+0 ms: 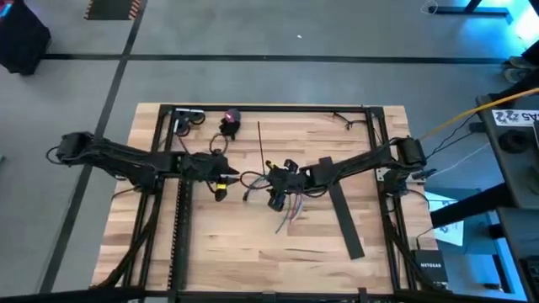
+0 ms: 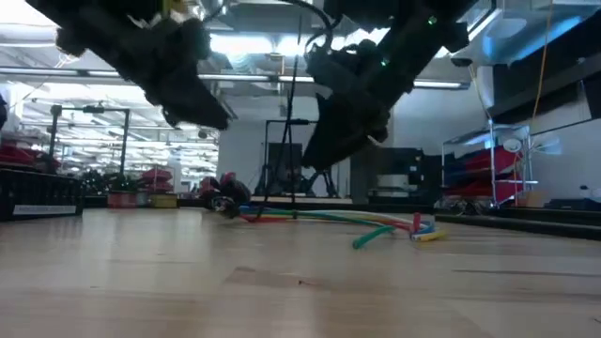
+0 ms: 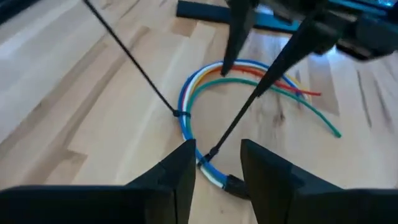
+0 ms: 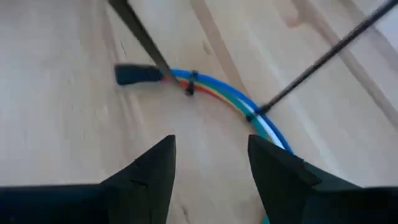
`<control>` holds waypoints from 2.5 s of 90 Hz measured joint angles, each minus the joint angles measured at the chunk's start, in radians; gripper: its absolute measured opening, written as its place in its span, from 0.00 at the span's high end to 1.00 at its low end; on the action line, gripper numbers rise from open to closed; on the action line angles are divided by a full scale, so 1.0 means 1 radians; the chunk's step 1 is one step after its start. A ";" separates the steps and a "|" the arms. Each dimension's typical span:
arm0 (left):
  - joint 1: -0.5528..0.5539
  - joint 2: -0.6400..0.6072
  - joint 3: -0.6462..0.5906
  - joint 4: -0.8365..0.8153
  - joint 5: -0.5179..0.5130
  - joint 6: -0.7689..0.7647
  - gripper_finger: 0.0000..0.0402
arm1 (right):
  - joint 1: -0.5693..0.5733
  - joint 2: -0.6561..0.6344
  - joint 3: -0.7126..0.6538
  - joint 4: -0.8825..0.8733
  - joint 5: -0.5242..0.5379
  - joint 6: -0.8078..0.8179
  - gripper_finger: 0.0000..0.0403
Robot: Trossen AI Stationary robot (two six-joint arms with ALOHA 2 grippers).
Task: Ziptie cables
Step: Wrap the black zip tie loop on the cables
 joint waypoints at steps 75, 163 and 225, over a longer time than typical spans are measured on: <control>-0.054 0.519 0.185 0.317 -0.202 0.070 0.82 | 0.123 -0.025 0.000 -0.241 0.070 0.021 0.52; 0.056 0.305 0.220 0.096 0.078 0.056 1.00 | 0.116 0.344 -0.044 0.690 0.339 0.108 0.52; 0.054 0.139 0.236 0.070 0.119 0.082 1.00 | 0.082 0.377 0.083 0.410 0.304 0.139 0.97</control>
